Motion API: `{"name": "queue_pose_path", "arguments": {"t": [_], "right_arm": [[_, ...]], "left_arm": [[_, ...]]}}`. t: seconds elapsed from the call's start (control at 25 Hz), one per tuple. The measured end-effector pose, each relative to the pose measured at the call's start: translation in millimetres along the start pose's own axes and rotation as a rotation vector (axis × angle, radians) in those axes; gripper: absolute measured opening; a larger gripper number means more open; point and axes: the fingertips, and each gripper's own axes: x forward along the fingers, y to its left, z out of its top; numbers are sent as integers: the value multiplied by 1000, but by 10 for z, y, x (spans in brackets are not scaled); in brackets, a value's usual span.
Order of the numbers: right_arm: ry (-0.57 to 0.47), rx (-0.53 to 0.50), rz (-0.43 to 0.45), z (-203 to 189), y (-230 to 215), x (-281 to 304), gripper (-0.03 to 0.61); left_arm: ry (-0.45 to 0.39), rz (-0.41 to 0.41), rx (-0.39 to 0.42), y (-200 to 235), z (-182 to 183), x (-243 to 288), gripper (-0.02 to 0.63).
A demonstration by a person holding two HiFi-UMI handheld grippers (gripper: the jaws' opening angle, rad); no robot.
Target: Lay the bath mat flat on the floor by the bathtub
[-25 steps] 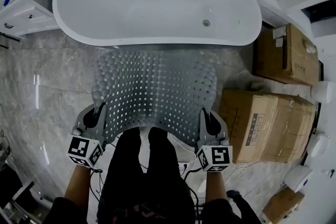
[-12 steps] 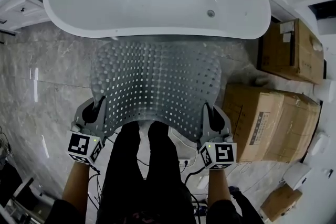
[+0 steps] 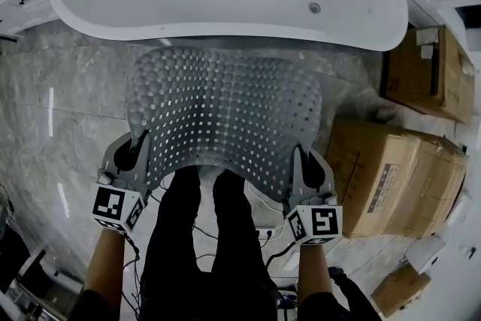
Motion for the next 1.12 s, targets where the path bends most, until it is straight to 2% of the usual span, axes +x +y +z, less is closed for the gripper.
{"name": "queue_pose_path", "arguments": {"t": [0.52, 0.68, 0.88, 0.96, 1.0, 1.12], "right_arm": [[-8, -14, 25, -701, -194, 576, 56], [-8, -14, 30, -1026, -240, 844, 57], [-9, -26, 44, -1377, -284, 1105, 57], [-7, -39, 36, -1171, -216, 916, 57], [-4, -55, 22, -908, -159, 686, 57], [4, -116, -41, 241, 76, -267, 57]], "left_arm": [[23, 22, 13, 172, -708, 560, 18], [-21, 32, 19, 276, -1039, 800, 17], [37, 32, 13, 309, -1430, 1040, 18], [25, 20, 2, 292, -1268, 865, 18], [10, 6, -10, 250, -1047, 674, 18], [-34, -59, -54, 64, -137, -135, 18]]}}
